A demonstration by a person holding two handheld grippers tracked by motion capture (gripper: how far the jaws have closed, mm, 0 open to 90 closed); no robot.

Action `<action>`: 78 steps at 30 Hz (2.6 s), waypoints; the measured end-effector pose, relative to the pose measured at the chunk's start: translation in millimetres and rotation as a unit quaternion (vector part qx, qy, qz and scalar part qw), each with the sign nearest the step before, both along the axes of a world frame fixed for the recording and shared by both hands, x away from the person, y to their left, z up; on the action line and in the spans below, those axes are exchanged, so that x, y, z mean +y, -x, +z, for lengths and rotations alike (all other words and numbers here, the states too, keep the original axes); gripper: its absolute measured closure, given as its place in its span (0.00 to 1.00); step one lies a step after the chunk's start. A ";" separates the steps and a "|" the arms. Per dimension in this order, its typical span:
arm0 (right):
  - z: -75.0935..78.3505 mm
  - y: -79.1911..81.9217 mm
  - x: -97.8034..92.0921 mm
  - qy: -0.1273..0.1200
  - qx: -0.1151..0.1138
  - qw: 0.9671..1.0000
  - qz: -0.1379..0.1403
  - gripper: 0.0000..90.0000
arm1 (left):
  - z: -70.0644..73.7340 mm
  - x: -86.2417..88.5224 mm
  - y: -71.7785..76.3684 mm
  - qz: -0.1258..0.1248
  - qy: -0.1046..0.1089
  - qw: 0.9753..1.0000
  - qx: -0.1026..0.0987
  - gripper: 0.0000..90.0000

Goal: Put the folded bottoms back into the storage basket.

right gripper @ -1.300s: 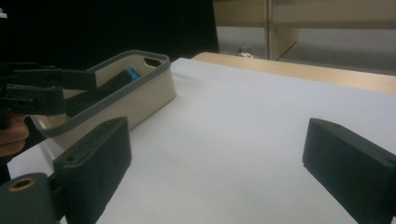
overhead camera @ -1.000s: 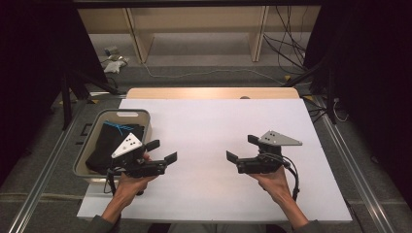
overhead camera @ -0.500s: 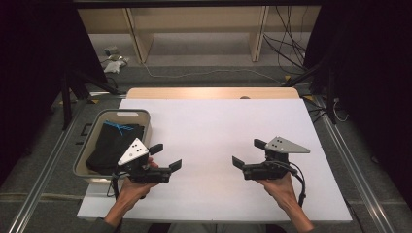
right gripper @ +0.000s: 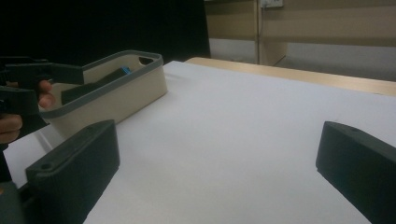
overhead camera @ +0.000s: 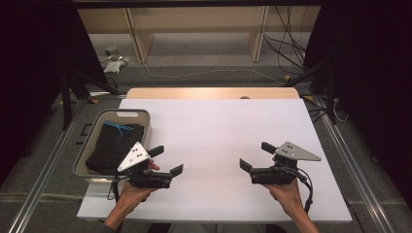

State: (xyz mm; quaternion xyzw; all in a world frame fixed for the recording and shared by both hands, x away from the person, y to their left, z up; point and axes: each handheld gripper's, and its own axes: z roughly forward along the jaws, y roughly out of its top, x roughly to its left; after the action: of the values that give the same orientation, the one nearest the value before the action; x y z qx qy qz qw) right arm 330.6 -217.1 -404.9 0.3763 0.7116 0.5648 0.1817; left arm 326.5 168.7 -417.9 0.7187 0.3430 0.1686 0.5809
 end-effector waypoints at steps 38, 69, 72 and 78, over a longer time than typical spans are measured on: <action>-16.6 33.2 -21.0 0.016 -0.010 1.000 -0.024 0.00 | -10.9 17.9 16.7 0.019 0.003 1.000 -0.011 0.00; -13.6 39.6 -28.1 0.004 -0.012 1.000 -0.024 0.00 | -13.4 9.7 19.9 -0.001 -0.009 1.000 0.005 0.00; -13.4 39.6 -28.1 0.004 -0.012 1.000 -0.024 0.00 | -13.6 9.2 19.9 0.000 -0.008 1.000 0.005 0.00; -13.0 39.5 -28.4 0.002 -0.013 1.000 -0.025 0.00 | -14.0 8.6 20.1 -0.004 -0.011 1.000 0.005 0.00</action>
State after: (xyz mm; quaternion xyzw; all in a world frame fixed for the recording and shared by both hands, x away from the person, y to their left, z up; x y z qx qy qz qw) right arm 291.1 -245.4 -417.9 0.3863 0.7007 0.5636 0.2051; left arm 306.4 177.3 -432.0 0.7270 0.3413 0.1665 0.5720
